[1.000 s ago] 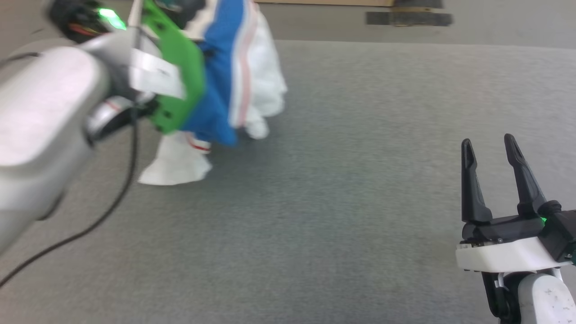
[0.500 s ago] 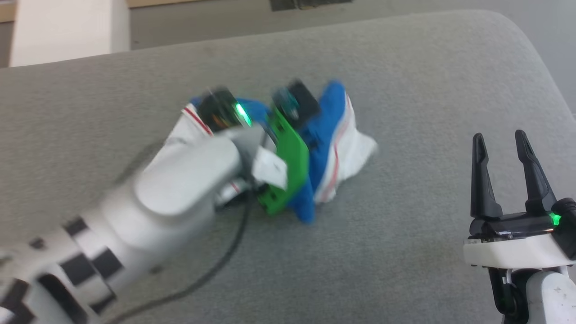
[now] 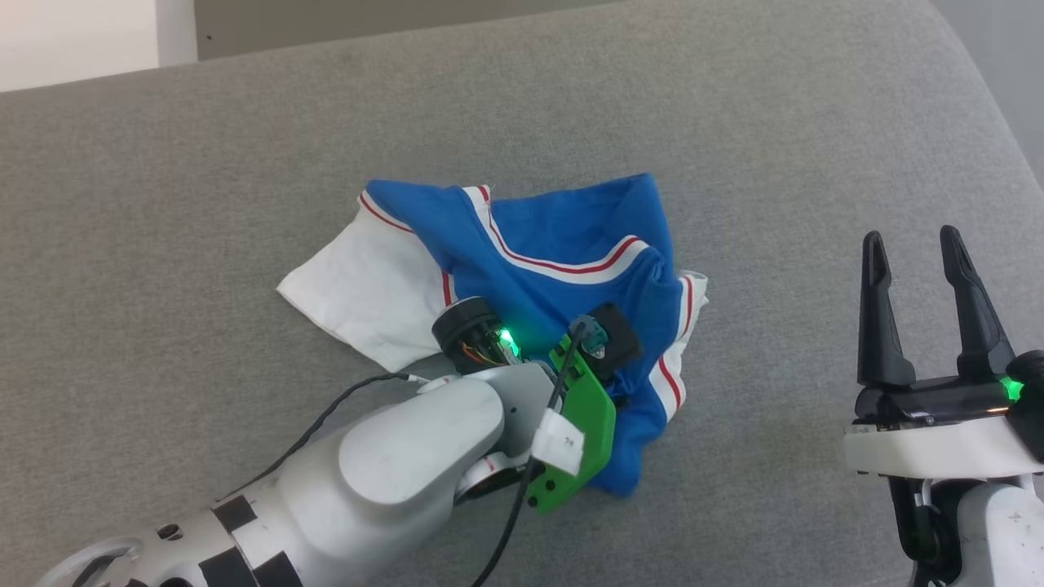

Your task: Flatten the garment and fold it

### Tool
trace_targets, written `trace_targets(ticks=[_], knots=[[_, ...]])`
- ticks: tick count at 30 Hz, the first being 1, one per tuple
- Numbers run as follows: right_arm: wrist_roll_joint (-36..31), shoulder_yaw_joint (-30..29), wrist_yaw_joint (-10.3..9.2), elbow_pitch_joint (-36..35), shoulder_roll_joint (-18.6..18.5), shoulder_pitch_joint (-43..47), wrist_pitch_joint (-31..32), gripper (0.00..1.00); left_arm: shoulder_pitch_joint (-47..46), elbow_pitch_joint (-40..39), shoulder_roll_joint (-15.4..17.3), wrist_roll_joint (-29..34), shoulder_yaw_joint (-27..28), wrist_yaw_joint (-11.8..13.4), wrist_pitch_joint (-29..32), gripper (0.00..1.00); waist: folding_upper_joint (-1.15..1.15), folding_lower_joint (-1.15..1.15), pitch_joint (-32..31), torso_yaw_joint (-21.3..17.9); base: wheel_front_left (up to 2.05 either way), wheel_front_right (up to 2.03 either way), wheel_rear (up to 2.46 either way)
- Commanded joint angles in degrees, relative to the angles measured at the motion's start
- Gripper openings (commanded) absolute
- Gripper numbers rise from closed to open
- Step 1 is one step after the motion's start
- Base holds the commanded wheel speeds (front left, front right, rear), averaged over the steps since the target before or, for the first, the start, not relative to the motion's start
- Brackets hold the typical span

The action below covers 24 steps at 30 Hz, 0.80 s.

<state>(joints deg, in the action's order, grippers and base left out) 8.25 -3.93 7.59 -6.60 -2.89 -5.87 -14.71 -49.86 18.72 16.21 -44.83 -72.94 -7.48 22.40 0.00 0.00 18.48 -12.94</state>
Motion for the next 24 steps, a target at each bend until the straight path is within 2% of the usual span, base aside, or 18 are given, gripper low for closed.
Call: trace_targets(ticks=[1,4,5,9,12,17,20,24], knots=[[-0.54,-0.04,-0.10,0.16,0.02,-0.24,-0.29,1.00,1.22,1.46,-0.17,0.51,-0.40,-0.01,-2.81,1.00,0.00,0.00,-1.93,1.60,0.00,0.00,0.00],[-1.07,-0.12,-0.10,0.47,0.02,0.54,-0.29,1.00,0.02,4.73,-0.95,2.13,0.25,0.02,-11.29,1.00,0.00,0.00,-4.35,2.79,0.00,0.00,0.00],[-1.27,-0.13,-0.10,0.61,0.02,1.01,-0.29,1.00,-0.29,6.09,-1.47,3.35,1.09,0.86,-14.94,1.00,0.00,0.00,-5.28,3.17,0.00,0.00,0.00],[-2.07,-0.18,-0.10,0.95,0.02,2.70,-0.29,1.00,0.22,8.34,-3.47,5.25,4.80,5.58,-25.81,1.00,0.00,0.00,-8.47,4.71,0.00,0.00,0.00],[-2.48,-0.50,-0.10,1.00,0.02,3.95,-0.29,1.00,0.44,8.66,-3.42,7.56,7.06,10.21,-32.79,1.00,0.00,0.00,-10.45,6.08,0.00,0.00,0.00],[-2.87,-0.94,-0.10,1.02,0.02,5.41,-0.29,1.00,3.72,4.90,-1.58,9.54,14.99,19.42,-37.24,1.00,0.00,0.00,-12.38,7.63,0.00,0.00,0.00],[-2.92,-1.60,-0.10,0.79,0.02,5.74,-0.29,1.00,8.00,-3.12,0.92,14.98,22.15,25.56,-37.35,1.00,0.00,0.00,-12.63,8.48,0.00,0.00,0.00],[-2.75,-2.55,-0.10,0.69,0.02,5.99,-0.29,1.00,16.70,-11.34,3.17,20.11,31.47,29.93,-37.37,1.00,0.00,0.00,-12.99,9.49,0.00,0.00,0.00]])
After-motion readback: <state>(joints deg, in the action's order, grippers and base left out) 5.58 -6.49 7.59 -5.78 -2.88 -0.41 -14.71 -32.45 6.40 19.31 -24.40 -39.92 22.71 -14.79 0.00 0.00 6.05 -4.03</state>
